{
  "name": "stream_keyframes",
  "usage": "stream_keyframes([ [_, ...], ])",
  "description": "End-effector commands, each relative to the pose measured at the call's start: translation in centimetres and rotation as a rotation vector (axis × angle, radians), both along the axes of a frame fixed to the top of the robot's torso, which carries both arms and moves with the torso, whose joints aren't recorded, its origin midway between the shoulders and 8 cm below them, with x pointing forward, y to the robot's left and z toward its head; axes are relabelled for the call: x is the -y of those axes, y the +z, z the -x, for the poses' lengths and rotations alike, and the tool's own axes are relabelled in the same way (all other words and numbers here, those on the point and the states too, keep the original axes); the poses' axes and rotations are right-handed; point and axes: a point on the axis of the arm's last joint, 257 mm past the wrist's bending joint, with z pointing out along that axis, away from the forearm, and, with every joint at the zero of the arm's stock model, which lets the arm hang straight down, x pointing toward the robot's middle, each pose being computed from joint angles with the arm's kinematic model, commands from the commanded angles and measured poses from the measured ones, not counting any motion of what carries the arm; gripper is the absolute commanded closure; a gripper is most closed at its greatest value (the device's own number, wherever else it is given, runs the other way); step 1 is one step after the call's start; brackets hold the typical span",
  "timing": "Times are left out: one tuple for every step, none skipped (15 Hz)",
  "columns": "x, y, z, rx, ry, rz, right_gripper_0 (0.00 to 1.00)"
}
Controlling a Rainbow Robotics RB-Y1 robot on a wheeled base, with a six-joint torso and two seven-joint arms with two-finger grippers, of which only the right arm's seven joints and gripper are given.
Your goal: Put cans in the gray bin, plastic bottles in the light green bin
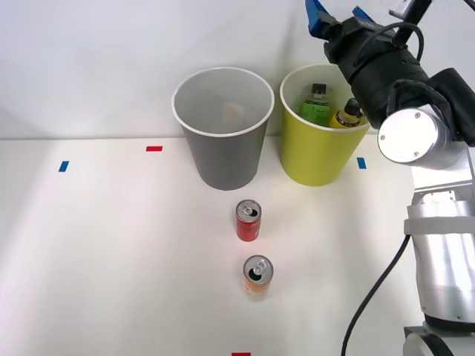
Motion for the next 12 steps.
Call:
stream_keyframes([
  [0.3,-1.7,2.3,0.006,-0.014,0.052,0.00],
  [0.3,-2.0,3.0,0.011,-0.016,0.063,0.00],
  [0.3,-2.2,3.7,0.015,-0.019,0.073,0.00],
  [0.5,-2.4,4.5,0.021,-0.024,0.085,0.00],
  [0.5,-3.0,5.3,0.019,-0.023,0.098,0.00],
  [0.6,-3.2,6.2,0.022,-0.024,0.104,0.00],
  [0.9,-3.7,7.3,0.021,-0.029,0.112,0.00],
  [1.2,-4.6,8.6,0.012,-0.033,0.124,0.00],
  [1.7,-5.5,9.8,0.001,-0.038,0.131,0.00],
  [2.0,-6.5,11.3,-0.011,-0.041,0.148,0.00],
  [2.4,-7.5,12.7,-0.028,-0.041,0.162,0.00],
  [2.9,-8.3,13.7,-0.043,-0.045,0.161,0.00],
])
